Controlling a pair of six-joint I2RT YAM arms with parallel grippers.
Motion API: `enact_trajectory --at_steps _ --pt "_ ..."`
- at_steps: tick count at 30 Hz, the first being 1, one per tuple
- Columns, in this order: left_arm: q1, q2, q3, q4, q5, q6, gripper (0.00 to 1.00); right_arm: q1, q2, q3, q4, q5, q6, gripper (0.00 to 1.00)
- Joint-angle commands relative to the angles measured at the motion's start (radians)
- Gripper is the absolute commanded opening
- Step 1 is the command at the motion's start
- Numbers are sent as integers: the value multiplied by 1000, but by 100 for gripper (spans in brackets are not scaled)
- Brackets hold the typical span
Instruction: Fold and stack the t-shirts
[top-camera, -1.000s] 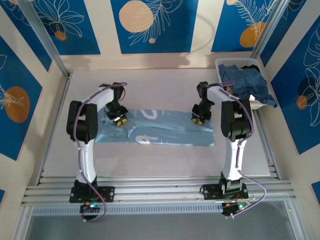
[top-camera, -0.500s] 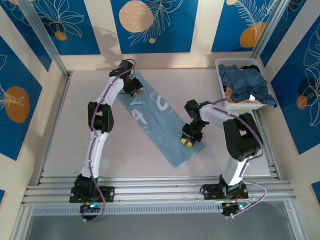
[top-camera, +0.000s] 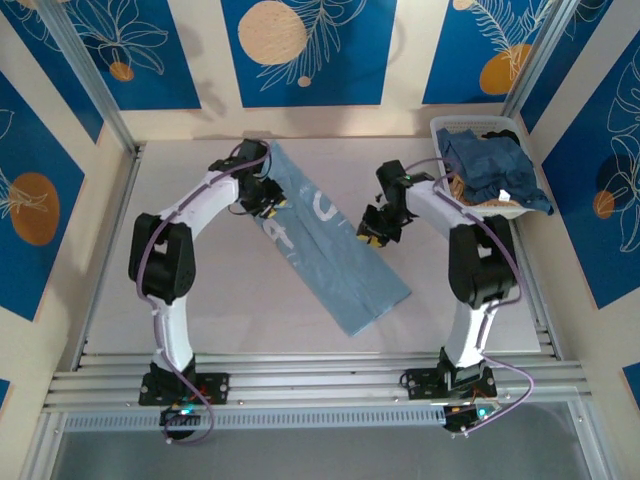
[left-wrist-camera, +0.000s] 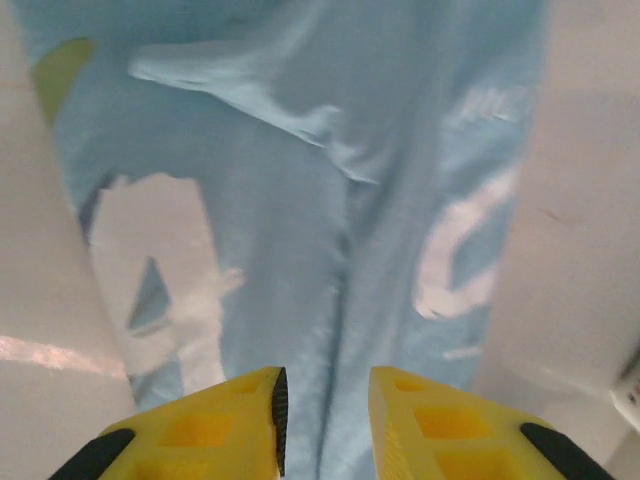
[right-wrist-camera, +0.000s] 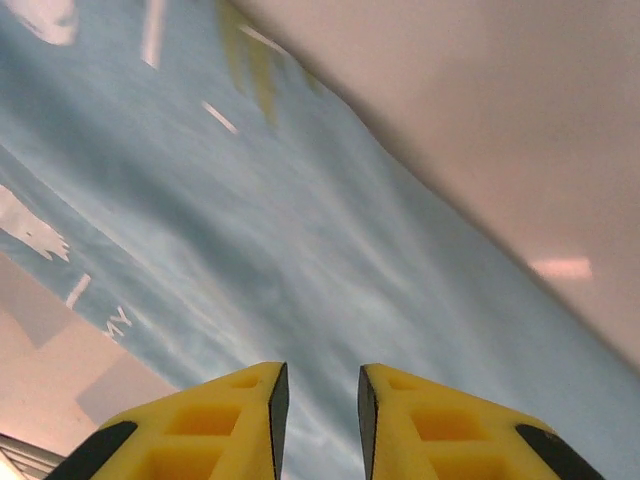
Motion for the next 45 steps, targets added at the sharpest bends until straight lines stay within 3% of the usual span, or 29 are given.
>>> enact_trajectory --at_steps 1,10,19,26,32,35,40,45 --pt "28 65 -17 57 -55 -97 27 26 94 90 -33 -32 -105 28" --pt "43 277 132 -19 -63 -111 25 58 230 149 -74 4 -50 27" --pt "24 511 417 -30 56 2 25 122 96 -103 19 -51 157 27" --pt "21 659 706 -111 84 79 27 143 86 -110 35 -25 233 27" --pt "8 542 738 -140 21 158 45 141 30 -63 33 -11 215 32" --pt "-13 397 658 -186 -35 224 50 140 -61 -58 18 13 221 40" --pt "-58 83 210 -153 -70 283 54 119 -199 -137 -14 -21 226 46" --pt "-110 -189 -249 -144 68 322 53 98 -339 -318 -22 -163 241 48"
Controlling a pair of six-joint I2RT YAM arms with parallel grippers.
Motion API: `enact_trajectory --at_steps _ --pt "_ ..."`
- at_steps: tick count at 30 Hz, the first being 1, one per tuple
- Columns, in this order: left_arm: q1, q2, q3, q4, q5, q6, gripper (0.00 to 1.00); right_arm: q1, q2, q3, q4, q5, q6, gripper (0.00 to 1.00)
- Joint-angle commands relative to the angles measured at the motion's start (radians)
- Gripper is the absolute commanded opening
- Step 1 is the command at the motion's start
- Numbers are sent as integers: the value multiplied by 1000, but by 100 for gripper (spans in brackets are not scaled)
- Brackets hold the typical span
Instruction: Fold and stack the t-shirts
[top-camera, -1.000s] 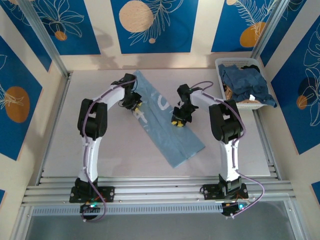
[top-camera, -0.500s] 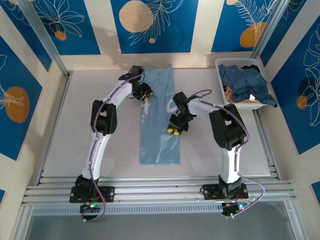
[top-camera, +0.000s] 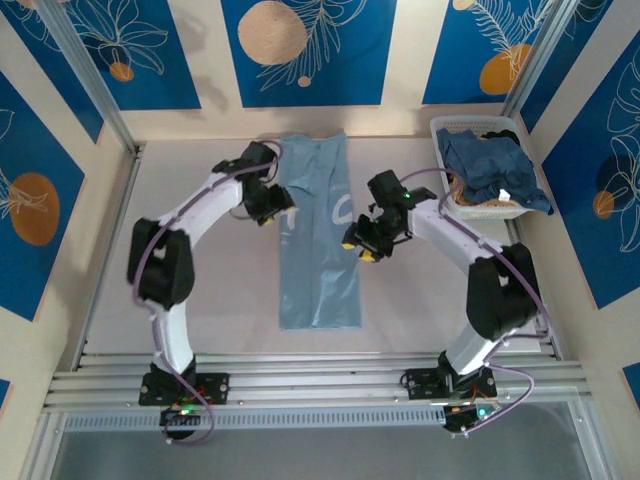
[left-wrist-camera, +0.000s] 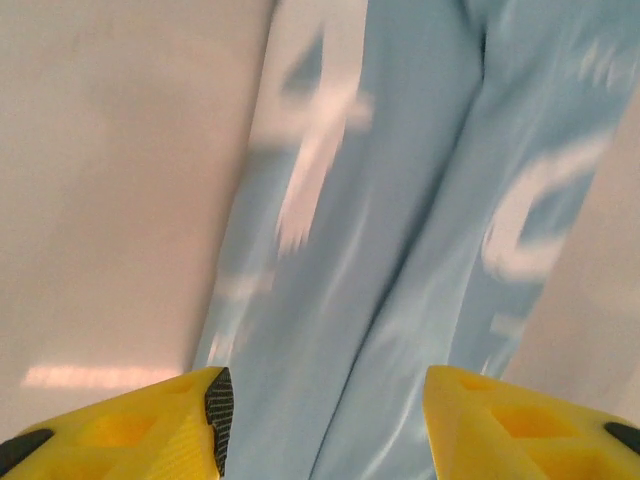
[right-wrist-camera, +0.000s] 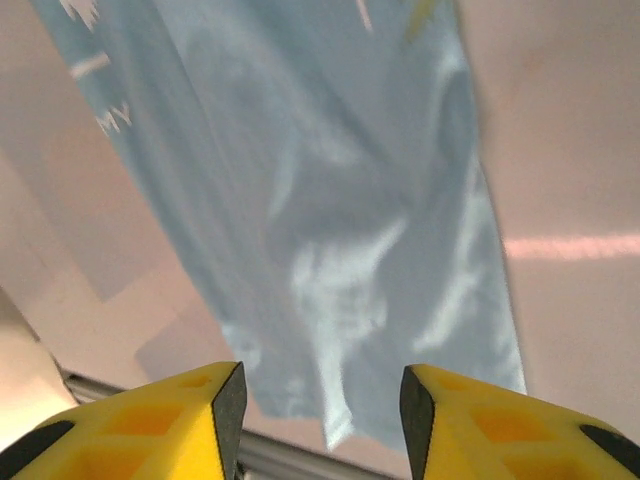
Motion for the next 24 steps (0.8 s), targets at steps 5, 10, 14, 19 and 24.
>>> enact_trajectory --at_steps 5,10,14,19,24 --pt "-107 -283 -545 -82 224 25 54 -6 -96 -233 -70 -217 11 51" --pt "-165 -408 -764 69 314 -129 54 14 -99 -345 -2 -282 41 52" --pt "-209 -387 -788 166 312 -196 54 38 -86 -385 19 -280 58 52" --pt "-276 -324 -776 187 289 -215 54 44 -100 -439 44 -269 81 52" --pt "-303 -270 -767 229 279 -231 48 57 -110 -475 69 -265 102 52"
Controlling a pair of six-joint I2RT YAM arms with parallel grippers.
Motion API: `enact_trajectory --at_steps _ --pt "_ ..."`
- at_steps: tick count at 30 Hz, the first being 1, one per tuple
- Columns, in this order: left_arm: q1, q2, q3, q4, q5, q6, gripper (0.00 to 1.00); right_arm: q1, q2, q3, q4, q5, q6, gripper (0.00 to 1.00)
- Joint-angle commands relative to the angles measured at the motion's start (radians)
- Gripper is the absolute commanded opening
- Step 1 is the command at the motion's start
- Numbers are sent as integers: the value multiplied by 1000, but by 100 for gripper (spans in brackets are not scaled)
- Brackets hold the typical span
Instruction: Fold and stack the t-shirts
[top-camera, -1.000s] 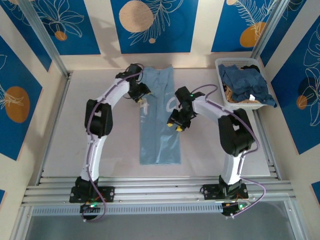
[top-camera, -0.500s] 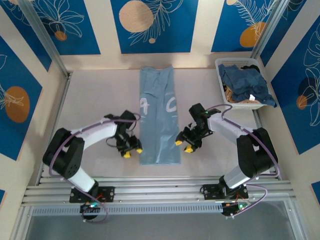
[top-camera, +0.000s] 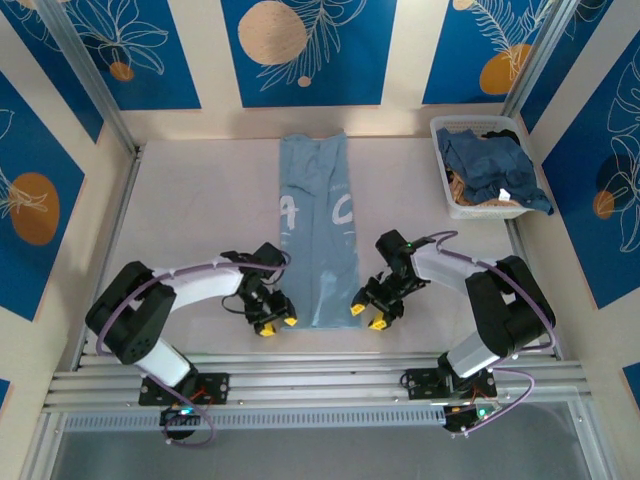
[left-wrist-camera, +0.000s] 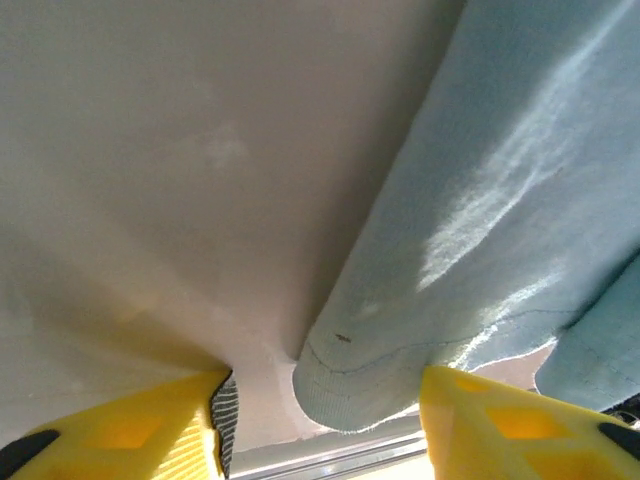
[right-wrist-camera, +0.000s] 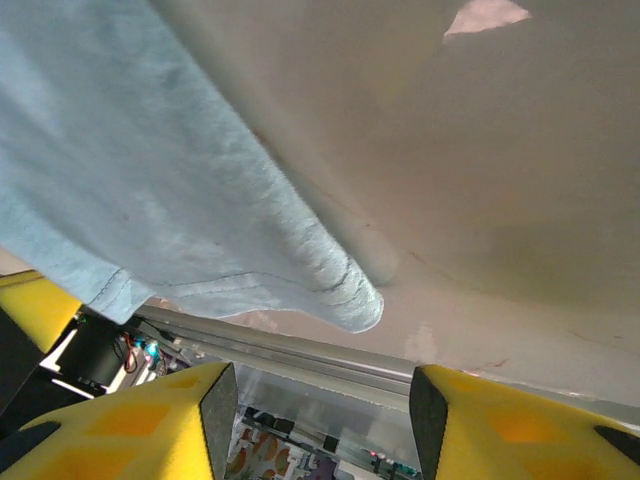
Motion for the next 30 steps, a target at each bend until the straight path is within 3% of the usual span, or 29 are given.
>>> enact_trajectory --at_steps 1,5,11,18,21,23,27,30 --pt "-30 56 13 71 5 -26 43 14 -32 -28 24 -30 41 52" --pt "-33 66 44 56 -30 -10 28 37 -13 -28 48 -25 65 51" --pt "-33 62 60 46 -54 -3 23 50 40 5 53 26 56 46" --pt "-33 45 61 54 -66 0 24 61 106 46 53 39 24 44" --pt "-32 35 68 66 -69 1 39 66 127 74 48 38 21 41" --pt "-33 31 73 66 -69 5 44 69 138 87 47 41 22 37" --pt "-32 50 73 75 -57 14 44 76 160 108 41 41 22 27" --pt "-33 69 74 97 -46 12 37 81 163 115 33 48 24 21"
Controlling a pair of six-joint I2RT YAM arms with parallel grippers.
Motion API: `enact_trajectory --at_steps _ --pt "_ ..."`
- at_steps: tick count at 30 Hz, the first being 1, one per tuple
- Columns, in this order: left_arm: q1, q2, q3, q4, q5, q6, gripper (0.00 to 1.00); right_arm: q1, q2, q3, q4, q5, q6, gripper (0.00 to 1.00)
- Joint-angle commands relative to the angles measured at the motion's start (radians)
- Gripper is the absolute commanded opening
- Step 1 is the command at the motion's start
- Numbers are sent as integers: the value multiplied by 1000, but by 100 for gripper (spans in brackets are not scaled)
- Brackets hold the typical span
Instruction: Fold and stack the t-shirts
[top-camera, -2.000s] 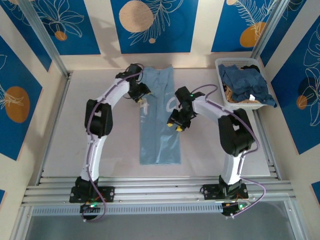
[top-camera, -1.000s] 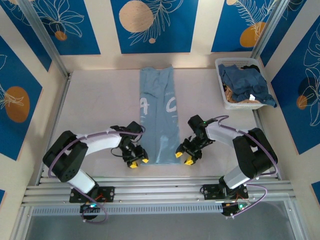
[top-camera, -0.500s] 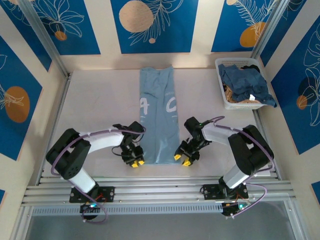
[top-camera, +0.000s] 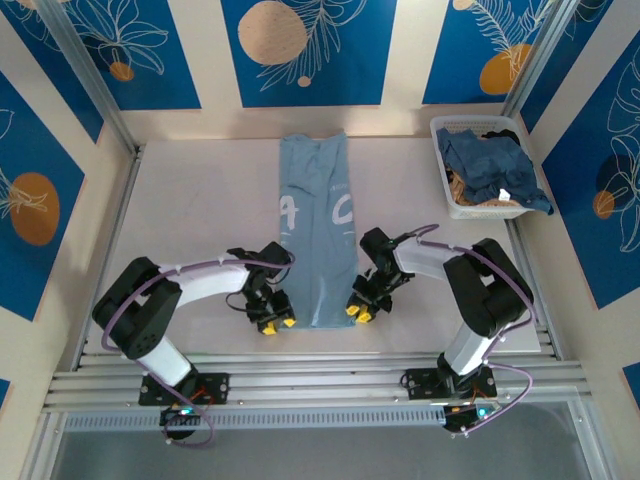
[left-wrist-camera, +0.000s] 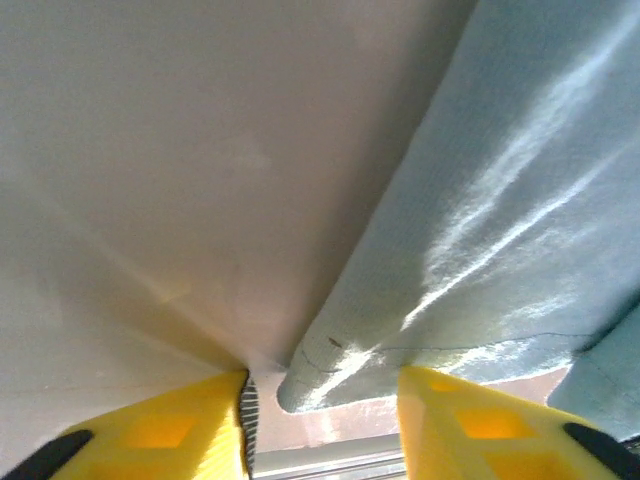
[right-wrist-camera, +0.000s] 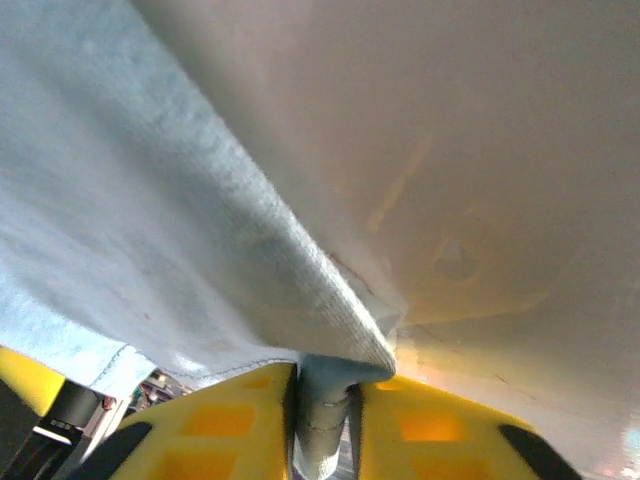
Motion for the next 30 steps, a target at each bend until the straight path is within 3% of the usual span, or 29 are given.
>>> enact_trajectory --at_steps 1,7,13,19,23,30 --pt "-11 35 30 155 5 22 35 10 10 21 -26 -4 3 19" --pt "-9 73 74 190 -23 7 26 11 -1 12 -32 4 9 13" --pt "-10 96 111 215 -29 -4 32 13 -16 11 -44 10 10 8" --pt "-10 82 98 157 -45 33 0 11 -31 20 -74 21 -4 4" --pt "-11 17 94 89 -48 67 0 18 -59 36 -136 43 -42 1" --pt "-28 -102 2 24 62 131 0 77 -140 24 -244 5 -86 0"
